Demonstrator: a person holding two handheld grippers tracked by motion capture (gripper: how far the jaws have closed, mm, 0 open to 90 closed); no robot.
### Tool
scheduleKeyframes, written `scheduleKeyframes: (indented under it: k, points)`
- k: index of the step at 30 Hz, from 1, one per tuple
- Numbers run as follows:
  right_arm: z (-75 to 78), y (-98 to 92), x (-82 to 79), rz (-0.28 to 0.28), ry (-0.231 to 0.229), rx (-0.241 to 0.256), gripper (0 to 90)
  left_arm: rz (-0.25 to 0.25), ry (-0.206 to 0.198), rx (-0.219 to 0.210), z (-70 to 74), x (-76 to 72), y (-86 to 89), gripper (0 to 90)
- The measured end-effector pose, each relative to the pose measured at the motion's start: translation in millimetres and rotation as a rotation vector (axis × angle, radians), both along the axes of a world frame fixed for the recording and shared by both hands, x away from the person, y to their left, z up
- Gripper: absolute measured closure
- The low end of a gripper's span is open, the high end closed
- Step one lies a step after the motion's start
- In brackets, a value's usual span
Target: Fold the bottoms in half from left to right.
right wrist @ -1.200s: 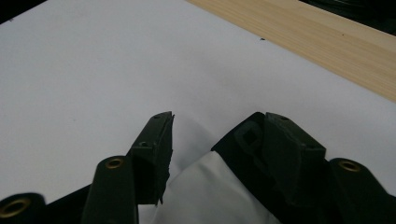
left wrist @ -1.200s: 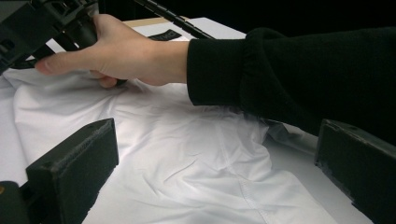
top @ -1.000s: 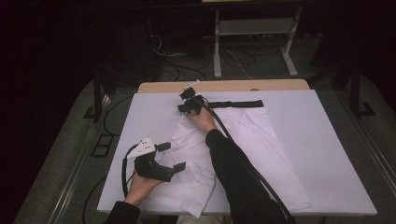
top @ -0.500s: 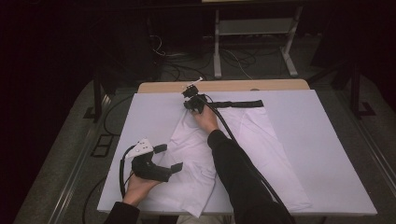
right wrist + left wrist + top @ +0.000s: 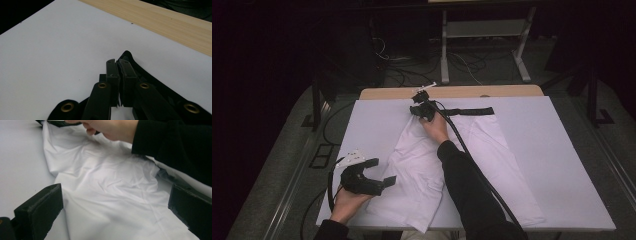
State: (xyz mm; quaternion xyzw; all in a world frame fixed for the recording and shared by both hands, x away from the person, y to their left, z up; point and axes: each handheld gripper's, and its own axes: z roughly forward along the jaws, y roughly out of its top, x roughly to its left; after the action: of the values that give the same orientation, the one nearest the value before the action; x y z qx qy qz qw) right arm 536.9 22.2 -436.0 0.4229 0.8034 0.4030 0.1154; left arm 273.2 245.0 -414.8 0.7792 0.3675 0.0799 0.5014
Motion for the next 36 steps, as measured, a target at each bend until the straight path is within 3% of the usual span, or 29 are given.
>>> scheduleKeyframes:
  k: [4,9,17,22,25,36]
  points:
    - [3.1,-1.8,-3.2,0.003,-0.014,-0.004,85.6,-0.008,0.037,0.024,-4.3,-2.4,5.0,0.0]
    - [5.6,-4.8,-5.5,0.003,-0.017,0.001,85.6,-0.019,0.054,0.058,-5.9,-5.9,9.5,0.0]
    - [5.5,-9.2,-6.5,0.005,-0.007,0.033,85.6,-0.026,0.078,0.075,-6.9,-10.3,14.8,0.0]
    - [4.7,-11.8,-5.9,0.013,-0.005,0.044,85.6,-0.064,0.112,0.091,-6.9,-13.7,16.4,0.0]
    - [3.2,-14.6,-5.2,0.010,0.002,0.051,85.6,-0.087,0.153,0.114,-9.7,-17.1,19.3,0.0]
    - [1.4,-12.4,-8.1,0.015,-0.015,0.036,85.6,-0.102,0.224,0.116,-16.0,-22.6,28.4,0.0]
